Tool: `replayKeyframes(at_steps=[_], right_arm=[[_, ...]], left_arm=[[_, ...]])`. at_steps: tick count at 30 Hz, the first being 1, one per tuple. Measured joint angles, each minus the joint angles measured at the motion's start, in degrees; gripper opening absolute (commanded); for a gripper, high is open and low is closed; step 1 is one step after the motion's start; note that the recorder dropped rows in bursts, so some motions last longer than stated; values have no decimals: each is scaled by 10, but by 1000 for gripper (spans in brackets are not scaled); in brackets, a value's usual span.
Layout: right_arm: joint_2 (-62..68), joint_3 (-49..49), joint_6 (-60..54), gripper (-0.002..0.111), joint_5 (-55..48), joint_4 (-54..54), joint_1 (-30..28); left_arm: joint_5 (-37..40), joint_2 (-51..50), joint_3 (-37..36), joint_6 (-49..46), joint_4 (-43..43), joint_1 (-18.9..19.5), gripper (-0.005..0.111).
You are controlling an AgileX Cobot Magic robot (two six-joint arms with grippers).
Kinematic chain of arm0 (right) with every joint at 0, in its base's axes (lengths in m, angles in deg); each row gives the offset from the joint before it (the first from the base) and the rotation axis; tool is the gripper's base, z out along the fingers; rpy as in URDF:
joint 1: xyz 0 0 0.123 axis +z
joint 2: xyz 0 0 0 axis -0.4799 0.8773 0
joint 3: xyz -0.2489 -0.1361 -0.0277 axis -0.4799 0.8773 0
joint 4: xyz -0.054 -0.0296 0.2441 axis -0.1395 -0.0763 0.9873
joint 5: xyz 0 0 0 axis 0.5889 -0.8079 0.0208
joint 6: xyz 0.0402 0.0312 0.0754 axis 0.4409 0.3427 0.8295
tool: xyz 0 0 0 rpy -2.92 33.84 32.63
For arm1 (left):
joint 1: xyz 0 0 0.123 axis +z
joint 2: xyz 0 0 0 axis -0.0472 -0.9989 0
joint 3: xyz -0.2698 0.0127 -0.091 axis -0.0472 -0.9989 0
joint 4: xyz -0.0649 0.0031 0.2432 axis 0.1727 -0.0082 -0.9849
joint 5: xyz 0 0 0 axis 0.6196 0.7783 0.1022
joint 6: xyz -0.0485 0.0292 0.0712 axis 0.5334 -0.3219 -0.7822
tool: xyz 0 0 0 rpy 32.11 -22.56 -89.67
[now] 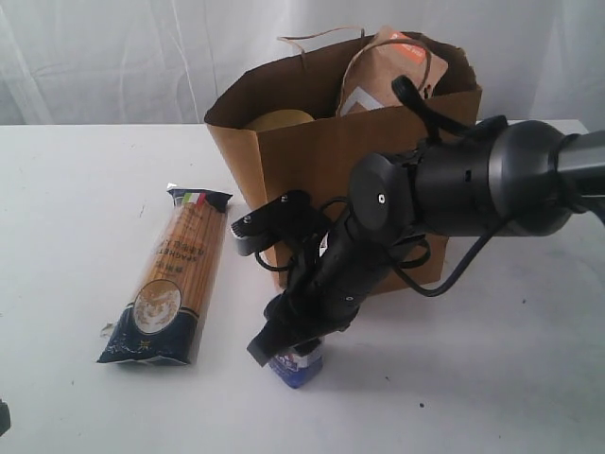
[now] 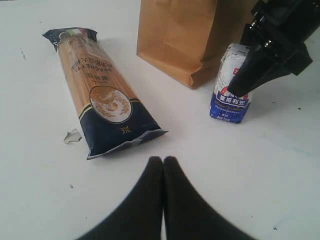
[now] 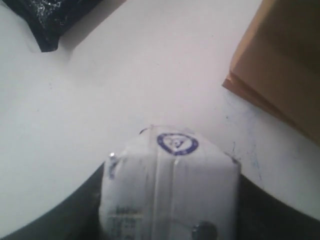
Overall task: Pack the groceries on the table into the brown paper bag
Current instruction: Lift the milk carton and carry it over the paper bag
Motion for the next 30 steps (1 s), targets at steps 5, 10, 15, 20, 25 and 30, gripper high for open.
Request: replayKeyframes(at_steps=[5,10,15,20,25,30], right_arm=[[-10,0,29,0,-12,0,2],[-59,0,42,0,-34,-1,16],[-135,0,42,0,-50,-7,44],[-220,0,42,0,-53,-14,74],[-292,-8,39,0,-3,-21,92],[-336,-58,39,0,33,-67,95]], left_arm=[[0,0,0,0,0,0,0],[0,0,0,0,0,0,0],[0,0,0,0,0,0,0],[0,0,0,0,0,0,0],[0,0,0,0,0,0,0],[0,0,0,0,0,0,0]])
